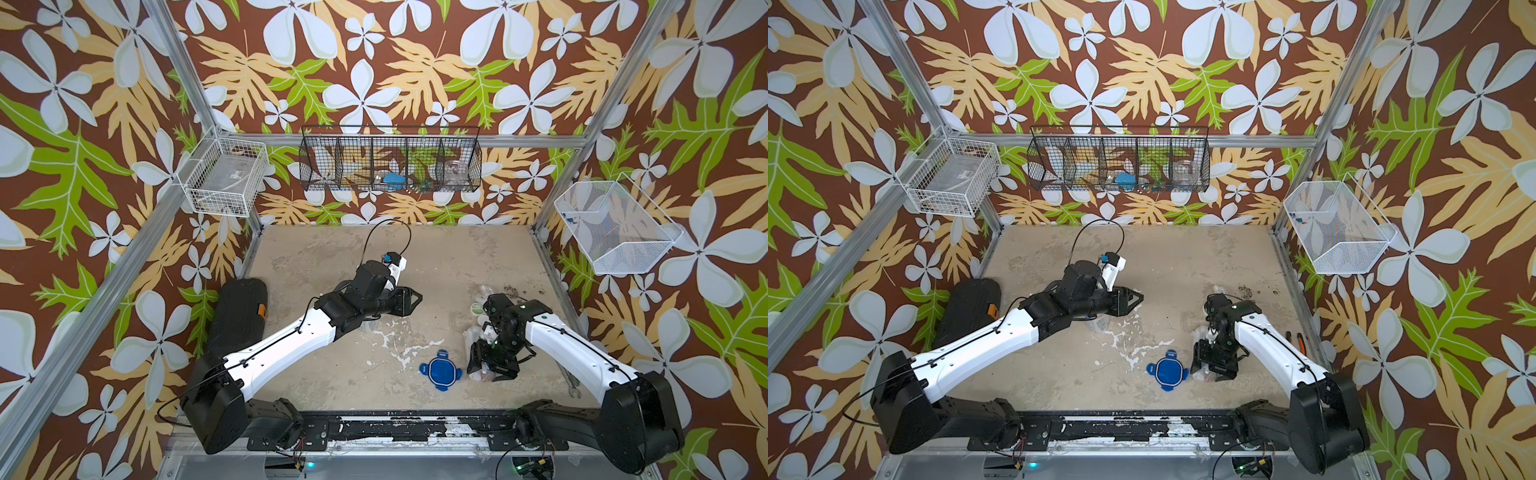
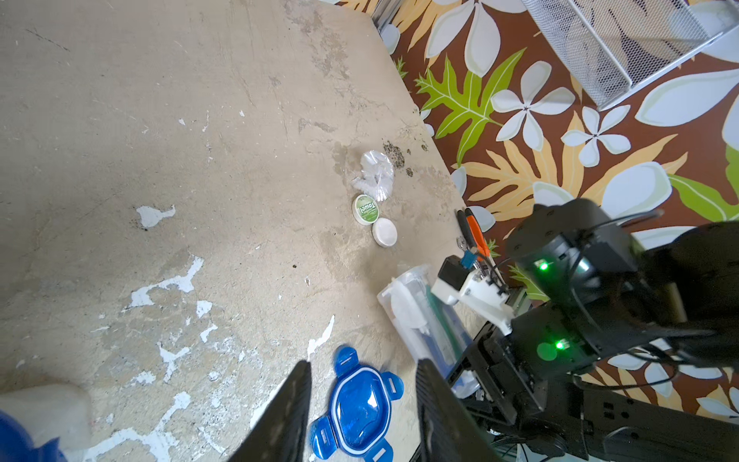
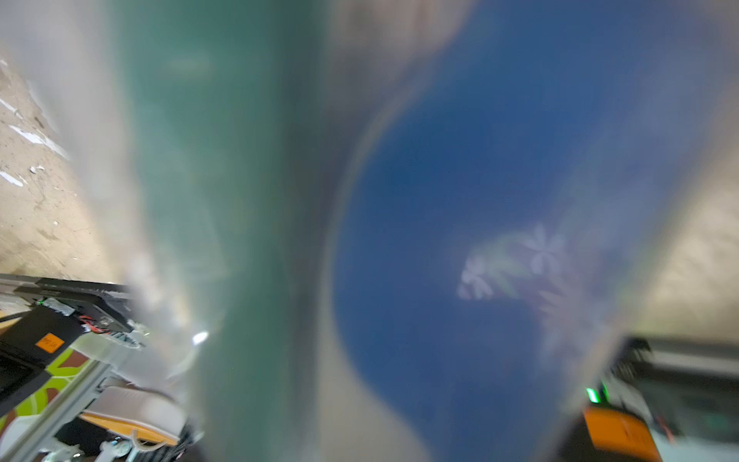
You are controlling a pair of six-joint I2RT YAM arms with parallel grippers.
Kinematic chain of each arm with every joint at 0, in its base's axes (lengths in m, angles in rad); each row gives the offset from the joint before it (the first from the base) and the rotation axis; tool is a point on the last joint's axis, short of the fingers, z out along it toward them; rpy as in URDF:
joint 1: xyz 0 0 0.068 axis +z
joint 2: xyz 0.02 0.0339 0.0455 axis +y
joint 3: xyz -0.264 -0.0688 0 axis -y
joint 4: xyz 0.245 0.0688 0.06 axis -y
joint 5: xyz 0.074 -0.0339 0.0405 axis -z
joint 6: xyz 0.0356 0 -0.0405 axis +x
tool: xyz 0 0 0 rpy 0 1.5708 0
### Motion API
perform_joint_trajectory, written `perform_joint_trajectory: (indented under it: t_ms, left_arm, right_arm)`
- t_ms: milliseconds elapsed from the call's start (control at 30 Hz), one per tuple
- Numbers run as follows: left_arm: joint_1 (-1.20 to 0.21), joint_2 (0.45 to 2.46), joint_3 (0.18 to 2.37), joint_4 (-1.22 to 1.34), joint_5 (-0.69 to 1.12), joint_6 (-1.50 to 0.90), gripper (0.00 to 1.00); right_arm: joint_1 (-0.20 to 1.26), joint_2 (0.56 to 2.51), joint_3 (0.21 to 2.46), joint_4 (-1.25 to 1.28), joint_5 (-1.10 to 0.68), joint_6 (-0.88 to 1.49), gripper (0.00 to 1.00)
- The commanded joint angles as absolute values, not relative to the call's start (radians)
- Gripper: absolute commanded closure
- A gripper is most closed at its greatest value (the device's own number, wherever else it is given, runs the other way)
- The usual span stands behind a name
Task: Take out toiletry kits
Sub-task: 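Pour the toiletry kits out of the container.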
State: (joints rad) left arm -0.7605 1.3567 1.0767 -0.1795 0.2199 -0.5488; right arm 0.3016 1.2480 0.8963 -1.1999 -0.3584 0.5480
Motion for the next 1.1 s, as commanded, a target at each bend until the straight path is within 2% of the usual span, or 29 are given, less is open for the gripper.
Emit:
perform_joint_trajectory:
  t_ms: [0, 100, 167, 233, 367, 400, 467, 533, 567, 733, 1067]
  left_arm:
    - [-0.759, 1.348, 1.073, -0.174, 0.216, -0.54, 0.54]
    - [-0.759, 1.345, 1.065, -0.161, 0.212, -0.549, 0.54]
    - [-0.759, 1.353, 1.069, -0.157, 0.218, -0.554, 0.54]
    - [-0.759, 1.353, 1.076, -0.167, 0.218, -0.548, 0.54]
    - [-0.756, 1.348, 1.079, -0.169, 0.202, -0.543, 0.53]
    - [-0.756, 1.348, 1.082, -0.169, 0.203, -0.543, 0.53]
    - [-0.756, 1.354, 1.083, -0.158, 0.208, -0.553, 0.53]
    - [-0.757, 1.363, 1.086, -0.151, 0.22, -0.558, 0.53]
    - [-0.756, 1.369, 1.095, -0.161, 0.223, -0.553, 0.53]
    - [-0.754, 1.357, 1.096, -0.171, 0.199, -0.538, 0.52]
    - [-0.753, 1.368, 1.095, -0.171, 0.21, -0.541, 0.52]
  right_arm:
    - [0.304, 1.234, 1.015, -1.3, -0.246, 0.523, 0.56]
    - [0.309, 1.243, 0.852, -1.162, -0.28, 0.545, 0.59]
    - [0.367, 1.323, 0.772, -1.133, -0.306, 0.535, 0.61]
    - [0.421, 1.323, 0.858, -1.194, -0.227, 0.539, 0.59]
    - [0.423, 1.314, 1.102, -1.318, -0.115, 0.531, 0.52]
    - [0.424, 1.32, 1.102, -1.302, -0.107, 0.535, 0.51]
    - [0.449, 1.333, 0.966, -1.152, -0.134, 0.561, 0.5]
    - [0.458, 1.418, 0.828, -1.081, -0.177, 0.55, 0.55]
    - [0.486, 1.439, 0.831, -1.086, -0.167, 0.545, 0.59]
    - [0.526, 1.38, 1.022, -1.228, -0.067, 0.546, 0.53]
    - [0.526, 1.302, 1.014, -1.314, -0.11, 0.558, 0.52]
